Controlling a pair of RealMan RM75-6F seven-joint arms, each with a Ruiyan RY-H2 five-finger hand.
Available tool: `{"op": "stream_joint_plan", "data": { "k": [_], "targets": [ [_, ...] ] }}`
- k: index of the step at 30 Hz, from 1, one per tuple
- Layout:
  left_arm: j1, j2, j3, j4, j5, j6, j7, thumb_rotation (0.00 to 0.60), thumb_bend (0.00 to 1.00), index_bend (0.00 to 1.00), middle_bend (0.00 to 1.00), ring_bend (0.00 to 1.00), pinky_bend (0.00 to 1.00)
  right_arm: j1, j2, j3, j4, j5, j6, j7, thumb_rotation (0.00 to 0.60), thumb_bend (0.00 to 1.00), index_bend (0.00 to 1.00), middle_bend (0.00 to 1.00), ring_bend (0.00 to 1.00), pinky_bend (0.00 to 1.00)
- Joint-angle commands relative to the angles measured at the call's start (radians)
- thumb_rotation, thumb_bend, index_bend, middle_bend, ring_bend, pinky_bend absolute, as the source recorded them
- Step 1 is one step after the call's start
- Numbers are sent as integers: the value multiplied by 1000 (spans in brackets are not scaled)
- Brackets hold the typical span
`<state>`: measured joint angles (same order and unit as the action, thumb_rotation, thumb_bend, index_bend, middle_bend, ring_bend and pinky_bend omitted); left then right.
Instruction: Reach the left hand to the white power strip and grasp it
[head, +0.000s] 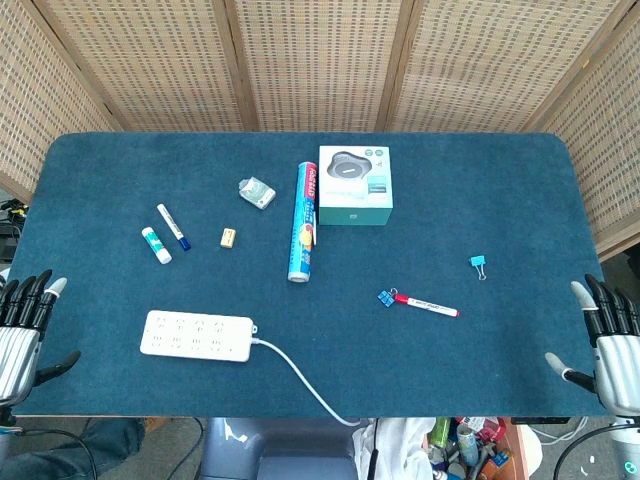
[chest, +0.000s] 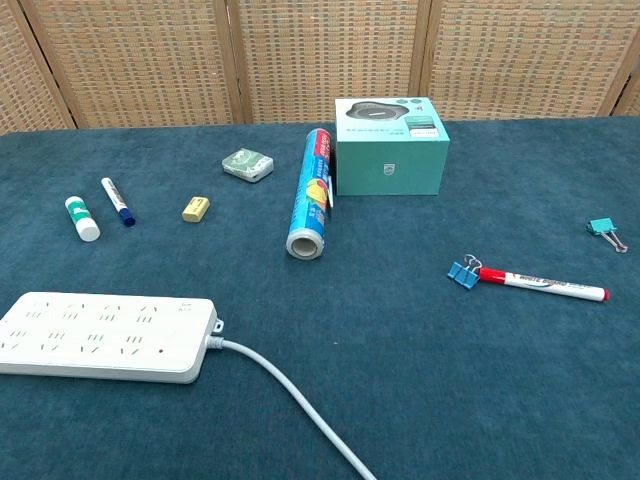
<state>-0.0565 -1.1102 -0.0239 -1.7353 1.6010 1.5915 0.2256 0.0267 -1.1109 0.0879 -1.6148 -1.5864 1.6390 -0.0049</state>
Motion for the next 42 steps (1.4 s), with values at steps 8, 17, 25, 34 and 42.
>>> {"op": "stream_joint_plan", "data": {
  "k": [8, 17, 25, 34, 42],
  "targets": [
    [-2, -8, -1, 10, 6, -3, -5, 600, 0, 0, 105, 57, 30, 0, -1, -1, -4, 1, -5, -6, 600, 0, 0, 0, 0, 0],
    [-90, -165, 76, 69, 56, -209, -132, 600, 974, 11, 1000, 1000, 1000, 2, 0, 2, -11, 6, -10, -7, 600, 0, 0, 0, 0, 0],
    [-180, -300, 64, 41, -99, -459, 55, 600, 1000, 185, 1000, 1000, 1000, 8, 2, 3, -5, 18, -29, 9, 600, 0, 0, 0, 0, 0],
    [-215, -378, 31, 1, -212, -499, 183, 600, 1000, 222, 1000, 1000, 1000, 13, 12, 10, 1, 40, -46, 44, 600, 0, 0, 0, 0, 0],
    [-235, -403, 27, -3, -254, -505, 234, 600, 1000, 225, 1000, 1000, 1000, 14, 18, 11, 1, 48, -54, 58, 600, 0, 0, 0, 0, 0]
  ]
}}
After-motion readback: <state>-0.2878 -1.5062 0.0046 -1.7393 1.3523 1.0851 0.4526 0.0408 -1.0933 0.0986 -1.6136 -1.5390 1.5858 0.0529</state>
